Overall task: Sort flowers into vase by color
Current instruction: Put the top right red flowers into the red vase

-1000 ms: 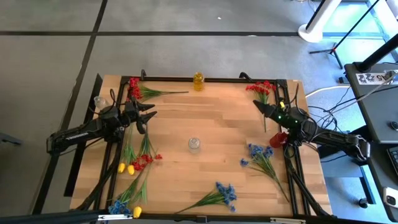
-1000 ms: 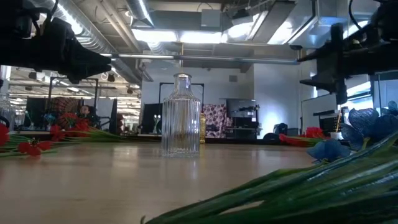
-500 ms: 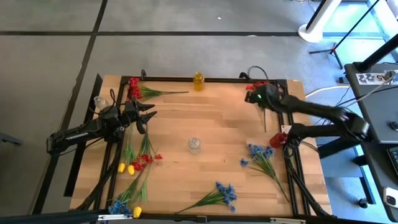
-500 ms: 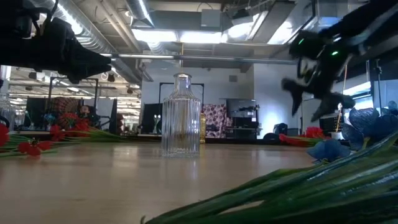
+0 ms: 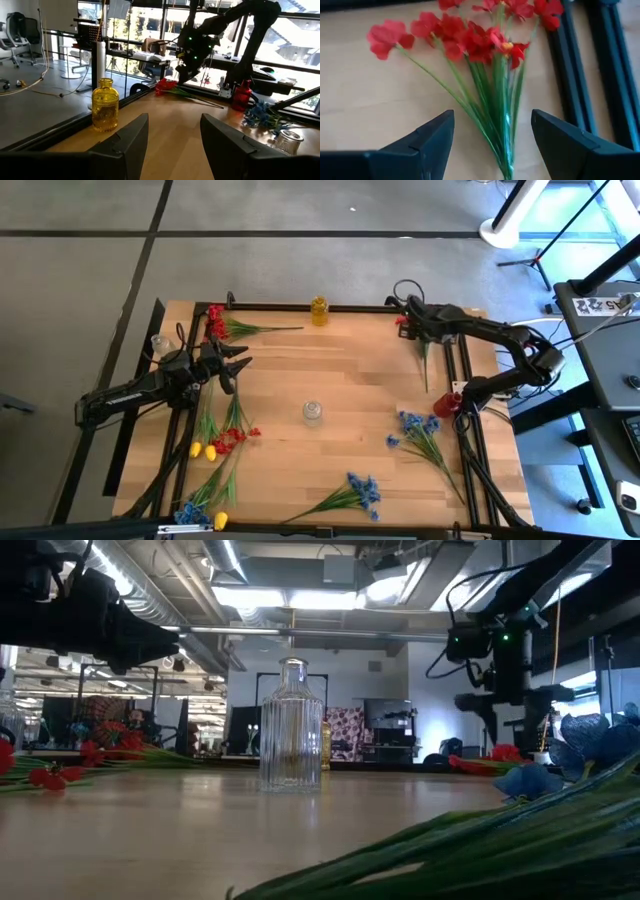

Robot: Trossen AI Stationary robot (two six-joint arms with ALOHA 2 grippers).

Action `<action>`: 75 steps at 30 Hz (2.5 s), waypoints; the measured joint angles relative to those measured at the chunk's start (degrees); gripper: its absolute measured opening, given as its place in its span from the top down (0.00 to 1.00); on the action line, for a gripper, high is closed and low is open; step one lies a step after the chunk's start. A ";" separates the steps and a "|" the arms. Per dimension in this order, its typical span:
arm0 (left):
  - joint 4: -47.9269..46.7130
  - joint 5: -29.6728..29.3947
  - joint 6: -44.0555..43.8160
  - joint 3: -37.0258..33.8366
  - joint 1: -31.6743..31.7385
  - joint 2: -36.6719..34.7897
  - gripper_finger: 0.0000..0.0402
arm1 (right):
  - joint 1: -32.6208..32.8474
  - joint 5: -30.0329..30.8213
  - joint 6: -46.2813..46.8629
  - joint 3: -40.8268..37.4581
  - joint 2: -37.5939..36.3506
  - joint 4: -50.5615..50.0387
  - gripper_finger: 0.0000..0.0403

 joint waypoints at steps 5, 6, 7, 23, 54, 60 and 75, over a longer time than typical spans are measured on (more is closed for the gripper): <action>0.00 0.00 0.00 0.02 0.00 0.00 0.56 | -5.53 -1.68 -1.51 -2.31 2.01 3.72 0.34; 0.00 0.01 0.00 0.01 0.00 0.00 0.56 | -6.21 -1.73 -1.33 -2.34 2.49 4.30 0.34; 0.00 0.02 -0.01 0.00 0.00 0.00 0.56 | -6.37 -1.72 -1.12 -2.39 2.95 4.46 0.34; 0.00 0.02 -0.02 0.02 0.01 0.00 0.56 | 0.52 -4.16 4.19 -4.59 13.05 15.19 0.52; -0.02 0.11 -0.02 0.01 0.02 -0.01 0.56 | 23.61 -13.09 -19.30 12.81 -17.03 26.12 0.98; 1.27 -3.13 5.47 0.00 0.06 0.04 0.56 | 28.01 -15.14 -27.22 12.81 -20.31 32.55 0.98; 19.59 -10.67 -32.43 0.07 0.02 0.50 0.56 | 30.08 -26.10 -38.62 12.81 -32.09 36.08 0.98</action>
